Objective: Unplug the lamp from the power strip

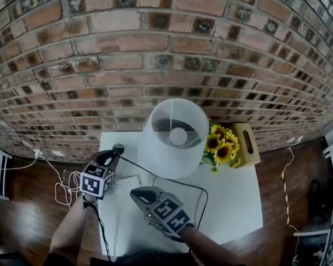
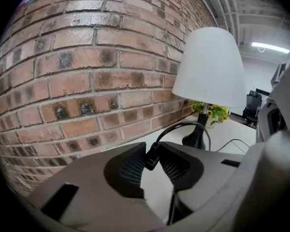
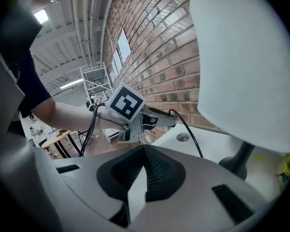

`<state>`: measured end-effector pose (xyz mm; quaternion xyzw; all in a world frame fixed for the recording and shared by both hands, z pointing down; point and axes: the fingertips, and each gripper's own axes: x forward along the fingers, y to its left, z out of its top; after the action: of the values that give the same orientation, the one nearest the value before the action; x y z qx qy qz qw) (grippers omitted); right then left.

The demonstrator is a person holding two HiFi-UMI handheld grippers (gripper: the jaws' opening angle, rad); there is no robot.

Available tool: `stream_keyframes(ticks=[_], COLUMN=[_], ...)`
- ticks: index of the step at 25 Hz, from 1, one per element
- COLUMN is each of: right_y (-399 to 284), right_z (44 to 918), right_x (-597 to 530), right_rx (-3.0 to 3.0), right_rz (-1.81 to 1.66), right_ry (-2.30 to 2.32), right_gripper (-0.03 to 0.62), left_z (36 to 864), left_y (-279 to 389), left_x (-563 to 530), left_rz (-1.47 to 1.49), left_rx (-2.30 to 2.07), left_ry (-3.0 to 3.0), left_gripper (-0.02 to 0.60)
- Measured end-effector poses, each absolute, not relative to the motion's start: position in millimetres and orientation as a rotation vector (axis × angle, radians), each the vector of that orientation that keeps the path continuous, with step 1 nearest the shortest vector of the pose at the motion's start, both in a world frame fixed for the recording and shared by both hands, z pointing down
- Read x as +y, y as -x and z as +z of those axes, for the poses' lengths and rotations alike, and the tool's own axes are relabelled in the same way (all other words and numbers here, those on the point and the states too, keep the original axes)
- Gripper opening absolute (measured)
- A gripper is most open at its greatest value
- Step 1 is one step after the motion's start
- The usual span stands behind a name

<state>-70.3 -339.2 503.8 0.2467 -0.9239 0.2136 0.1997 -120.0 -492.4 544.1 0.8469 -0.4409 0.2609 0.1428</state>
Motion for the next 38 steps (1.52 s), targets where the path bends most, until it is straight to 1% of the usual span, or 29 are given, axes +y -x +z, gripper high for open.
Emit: stream_keyframes(ticks=[11, 19, 27, 28, 33, 38], right_y=[69, 69, 67, 66, 59, 63], right_z=[529, 543, 552, 553, 555, 551], right_x=[-375, -381, -377, -376, -377, -379], right_rx=[-2.537, -2.521, -2.511, -2.509, -2.508, -2.525], right_rz=[0.76, 0.782, 0.802, 0.813, 0.848, 0.841], right_ry=[-0.784, -0.755, -0.732, -0.736, -0.761, -0.757], right_gripper=[0.0, 0.0, 0.0, 0.0, 0.0, 0.0], left_z=[593, 629, 650, 652, 660, 668], left_y=[117, 122, 129, 131, 133, 134], left_x=[-552, -561, -556, -555, -544, -536], left_rz=[0.802, 0.821, 0.944, 0.963, 1.077, 1.062], left_rx=[-1.192, -1.19, -1.177, -1.176, -1.103, -1.05], left_ry=[-2.446, -2.342, -2.283, -2.27, -2.249, -2.248], left_gripper=[0.103, 0.104, 0.116, 0.119, 0.187, 0.196])
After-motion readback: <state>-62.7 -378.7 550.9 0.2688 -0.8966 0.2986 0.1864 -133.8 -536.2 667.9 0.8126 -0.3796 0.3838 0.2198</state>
